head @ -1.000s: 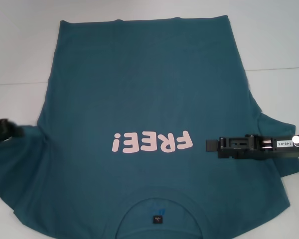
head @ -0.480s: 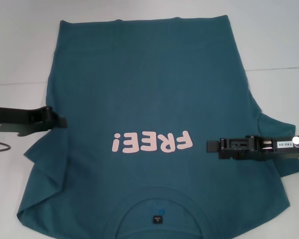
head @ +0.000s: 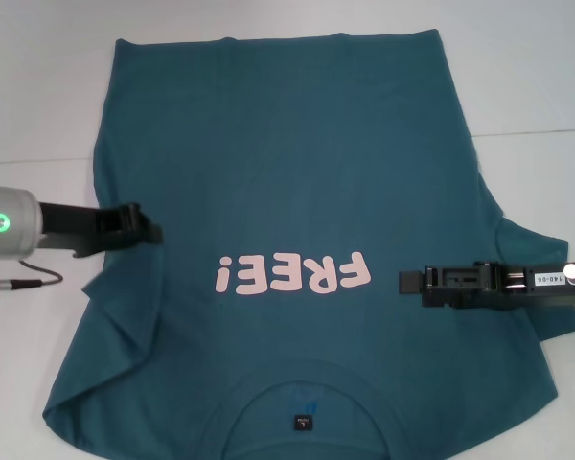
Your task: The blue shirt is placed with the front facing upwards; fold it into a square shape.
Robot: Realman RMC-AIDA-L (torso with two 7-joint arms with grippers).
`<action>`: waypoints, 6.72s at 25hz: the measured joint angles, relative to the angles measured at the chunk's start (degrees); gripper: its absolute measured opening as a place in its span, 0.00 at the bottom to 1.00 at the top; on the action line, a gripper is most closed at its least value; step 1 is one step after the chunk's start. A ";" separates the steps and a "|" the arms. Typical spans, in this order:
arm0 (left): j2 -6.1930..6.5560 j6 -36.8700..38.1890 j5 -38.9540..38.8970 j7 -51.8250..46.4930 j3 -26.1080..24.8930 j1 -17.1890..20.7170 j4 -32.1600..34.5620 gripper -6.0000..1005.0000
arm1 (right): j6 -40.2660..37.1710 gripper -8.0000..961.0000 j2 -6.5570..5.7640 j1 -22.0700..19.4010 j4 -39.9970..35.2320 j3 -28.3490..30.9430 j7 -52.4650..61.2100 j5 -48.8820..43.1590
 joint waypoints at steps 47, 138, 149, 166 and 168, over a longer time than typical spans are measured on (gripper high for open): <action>0.45 -1.65 -6.50 6.98 0.70 9.44 -1.11 0.95 | -0.28 0.88 -0.53 -0.18 0.09 -0.62 1.74 -0.07; -4.60 35.18 -21.33 43.29 -4.83 21.50 6.53 0.94 | -4.82 0.85 -8.40 -2.26 -13.65 6.44 20.34 -16.71; -4.69 34.88 -22.01 43.02 -4.83 21.02 6.54 0.94 | 3.68 0.85 -8.06 -2.44 -13.66 7.48 17.23 -18.04; -4.61 32.81 -22.10 43.49 -4.83 20.71 5.29 0.94 | 17.82 0.85 -6.84 1.76 -1.35 6.23 16.09 -18.00; -4.60 32.65 -22.10 43.52 -4.83 20.71 5.24 0.94 | 19.31 0.85 -6.63 2.39 0.02 5.46 16.08 -18.04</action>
